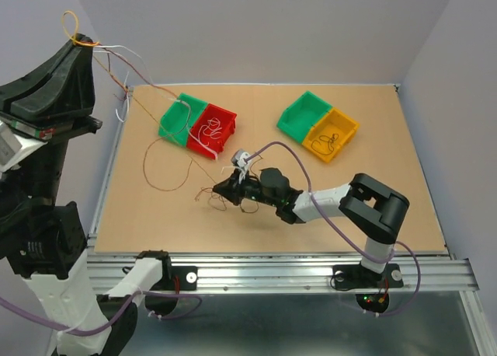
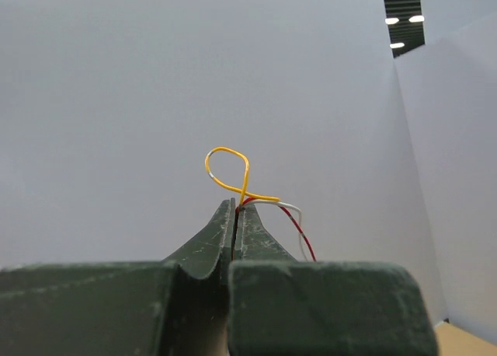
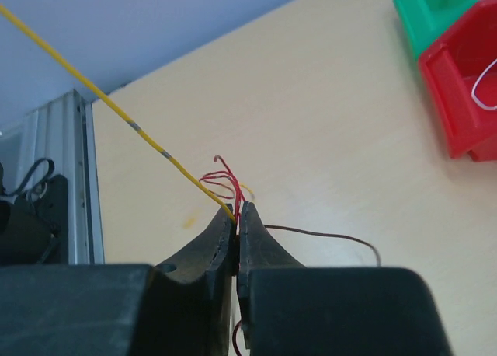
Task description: Untangle the cables
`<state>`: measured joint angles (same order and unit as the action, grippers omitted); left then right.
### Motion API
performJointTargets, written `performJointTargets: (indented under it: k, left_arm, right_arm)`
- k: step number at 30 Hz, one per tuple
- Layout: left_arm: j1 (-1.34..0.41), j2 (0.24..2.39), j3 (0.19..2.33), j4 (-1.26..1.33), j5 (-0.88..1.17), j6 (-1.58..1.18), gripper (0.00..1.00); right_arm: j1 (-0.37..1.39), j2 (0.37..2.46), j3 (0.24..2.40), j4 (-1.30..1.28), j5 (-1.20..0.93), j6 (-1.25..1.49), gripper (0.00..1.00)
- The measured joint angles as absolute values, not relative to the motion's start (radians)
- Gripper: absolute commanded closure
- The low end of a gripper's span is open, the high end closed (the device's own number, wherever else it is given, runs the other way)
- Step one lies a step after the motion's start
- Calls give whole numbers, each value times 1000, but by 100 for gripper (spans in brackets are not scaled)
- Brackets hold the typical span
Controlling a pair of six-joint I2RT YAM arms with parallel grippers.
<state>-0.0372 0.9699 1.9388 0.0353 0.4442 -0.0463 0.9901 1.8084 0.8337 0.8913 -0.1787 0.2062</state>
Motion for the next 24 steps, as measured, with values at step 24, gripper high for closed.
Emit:
performJointTargets:
  k: [24]
  left_arm:
    - [-37,1027,1887,191,-250,152,100]
  right_arm:
    - [995,1296,215,734,528,453,64]
